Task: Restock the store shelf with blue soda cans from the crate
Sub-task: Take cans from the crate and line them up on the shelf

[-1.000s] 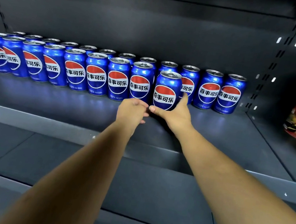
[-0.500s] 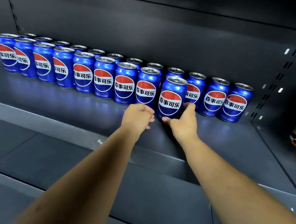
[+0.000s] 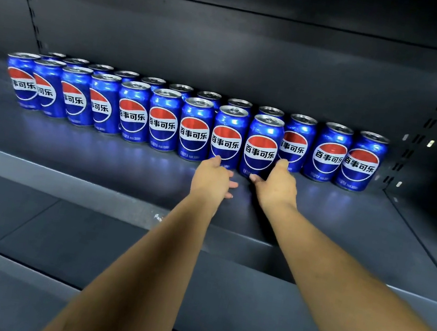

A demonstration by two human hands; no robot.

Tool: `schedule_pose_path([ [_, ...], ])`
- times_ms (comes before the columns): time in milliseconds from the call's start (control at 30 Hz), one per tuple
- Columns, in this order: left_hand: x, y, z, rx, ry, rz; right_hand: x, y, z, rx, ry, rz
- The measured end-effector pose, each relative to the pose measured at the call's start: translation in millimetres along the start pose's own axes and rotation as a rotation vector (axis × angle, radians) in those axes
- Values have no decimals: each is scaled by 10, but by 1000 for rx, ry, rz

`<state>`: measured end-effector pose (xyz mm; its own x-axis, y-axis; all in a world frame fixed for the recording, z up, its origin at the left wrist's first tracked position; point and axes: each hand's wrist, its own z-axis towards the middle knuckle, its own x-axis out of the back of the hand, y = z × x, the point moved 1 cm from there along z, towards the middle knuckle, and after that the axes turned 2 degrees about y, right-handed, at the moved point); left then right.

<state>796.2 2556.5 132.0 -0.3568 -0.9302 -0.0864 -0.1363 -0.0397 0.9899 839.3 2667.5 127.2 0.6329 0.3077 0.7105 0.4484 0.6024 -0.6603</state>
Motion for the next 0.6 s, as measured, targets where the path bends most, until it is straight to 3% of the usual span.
schedule_pose_path([
  [200,-5,-1,-36,-2,-19,14,22,-50,-38,46,24,-177],
  [600,-11,-20,14,1,-12,32,62,-54,-66,39,8,-134],
])
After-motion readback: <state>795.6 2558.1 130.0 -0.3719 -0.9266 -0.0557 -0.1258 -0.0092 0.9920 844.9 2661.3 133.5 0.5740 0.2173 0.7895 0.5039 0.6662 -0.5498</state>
